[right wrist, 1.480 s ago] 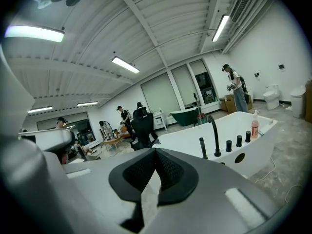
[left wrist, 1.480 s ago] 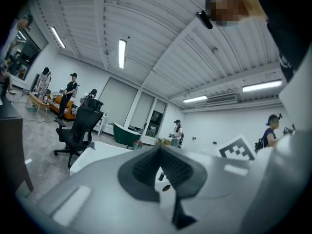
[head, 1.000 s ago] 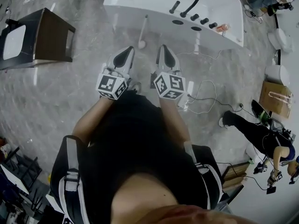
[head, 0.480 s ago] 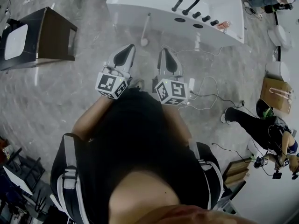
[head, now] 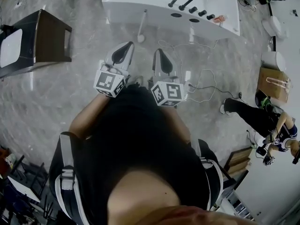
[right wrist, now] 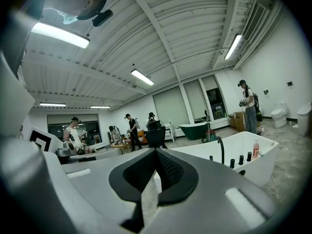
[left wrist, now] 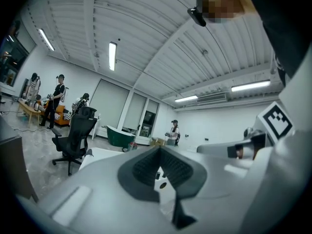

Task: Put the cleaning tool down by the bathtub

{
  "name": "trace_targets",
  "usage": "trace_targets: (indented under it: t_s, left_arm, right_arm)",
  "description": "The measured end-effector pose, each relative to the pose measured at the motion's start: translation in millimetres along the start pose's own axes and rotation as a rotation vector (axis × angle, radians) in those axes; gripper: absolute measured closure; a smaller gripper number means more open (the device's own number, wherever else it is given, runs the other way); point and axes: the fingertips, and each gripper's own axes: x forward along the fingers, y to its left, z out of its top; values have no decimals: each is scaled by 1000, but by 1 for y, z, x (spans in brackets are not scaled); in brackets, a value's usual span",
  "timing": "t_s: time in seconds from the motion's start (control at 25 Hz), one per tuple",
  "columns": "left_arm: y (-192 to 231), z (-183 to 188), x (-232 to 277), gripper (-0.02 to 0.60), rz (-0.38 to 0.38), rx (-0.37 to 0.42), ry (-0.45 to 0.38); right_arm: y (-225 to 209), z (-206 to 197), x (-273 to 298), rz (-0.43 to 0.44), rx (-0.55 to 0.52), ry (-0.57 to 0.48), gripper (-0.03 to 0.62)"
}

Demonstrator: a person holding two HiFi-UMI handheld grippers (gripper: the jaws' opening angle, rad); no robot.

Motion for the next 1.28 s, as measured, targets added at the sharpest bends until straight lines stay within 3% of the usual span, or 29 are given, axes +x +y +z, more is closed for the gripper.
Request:
trace_targets:
  t_s: [0.52, 1.28]
  left_arm:
    - [9, -2, 7, 574, -35, -3, 11]
    - [11, -6, 10, 574, -35, -1, 16]
  right_arm:
    - [2, -3, 11, -46, 2, -1, 594]
    - [2, -5, 15, -34, 3, -7, 595]
